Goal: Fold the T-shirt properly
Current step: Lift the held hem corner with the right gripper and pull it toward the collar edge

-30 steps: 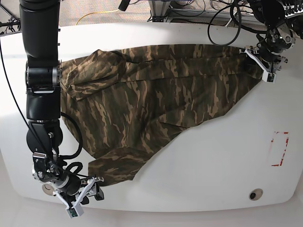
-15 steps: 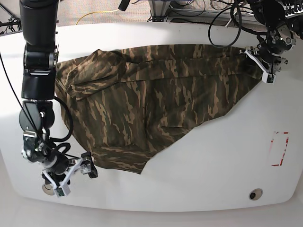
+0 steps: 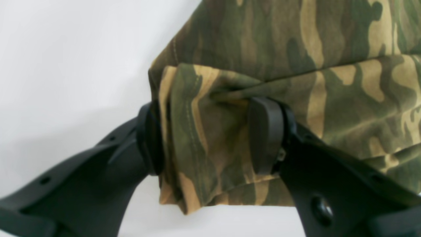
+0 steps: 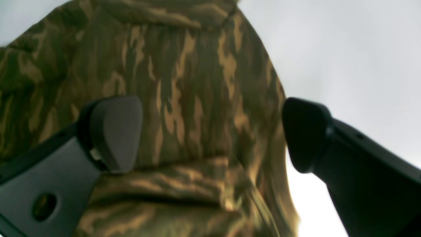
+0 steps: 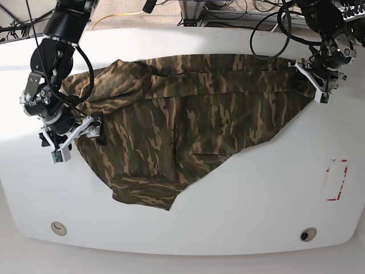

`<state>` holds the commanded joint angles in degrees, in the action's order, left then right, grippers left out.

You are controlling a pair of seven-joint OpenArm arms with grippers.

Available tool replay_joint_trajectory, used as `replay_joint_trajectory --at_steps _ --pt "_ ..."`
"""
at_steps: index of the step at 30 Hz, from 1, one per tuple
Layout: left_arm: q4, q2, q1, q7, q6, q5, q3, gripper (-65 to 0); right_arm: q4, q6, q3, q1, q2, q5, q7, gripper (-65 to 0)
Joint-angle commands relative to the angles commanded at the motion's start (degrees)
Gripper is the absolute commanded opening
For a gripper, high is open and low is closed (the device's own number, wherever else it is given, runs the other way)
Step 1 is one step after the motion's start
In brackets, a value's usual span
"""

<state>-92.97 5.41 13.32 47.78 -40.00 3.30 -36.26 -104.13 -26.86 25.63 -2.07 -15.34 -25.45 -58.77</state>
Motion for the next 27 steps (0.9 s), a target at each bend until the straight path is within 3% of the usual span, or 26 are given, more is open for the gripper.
replay_joint_trajectory --at_steps 6,10,13,19,23,27 --pt "0.18 1.41 -0.09 0.00 0.00 0.00 0.09 -29.9 -0.70 -0.62 9.76 6.86 0.70 0.00 0.00 0.0" --pt "0.35 1.49 -0.09 0.00 0.00 0.00 0.00 -29.9 -0.44 -5.19 14.07 9.67 0.70 0.26 0.00 0.0" --pt "0.00 1.58 -0.35 0.00 0.00 0.00 0.09 -29.9 1.85 -6.95 15.12 11.08 0.70 0.18 0.00 0.0" --pt "0.00 1.58 -0.53 0.00 0.00 0.00 0.09 -29.9 7.47 -7.12 15.21 12.75 0.35 0.09 0.26 -9.4" --pt "0.18 1.58 -0.53 0.00 0.00 0.00 0.00 -29.9 8.97 -7.21 15.30 12.84 0.62 0.44 0.44 -10.6" --pt "0.00 1.58 -0.53 0.00 0.00 0.00 0.00 -29.9 10.20 -9.76 15.30 12.84 0.62 0.44 1.41 -11.1"
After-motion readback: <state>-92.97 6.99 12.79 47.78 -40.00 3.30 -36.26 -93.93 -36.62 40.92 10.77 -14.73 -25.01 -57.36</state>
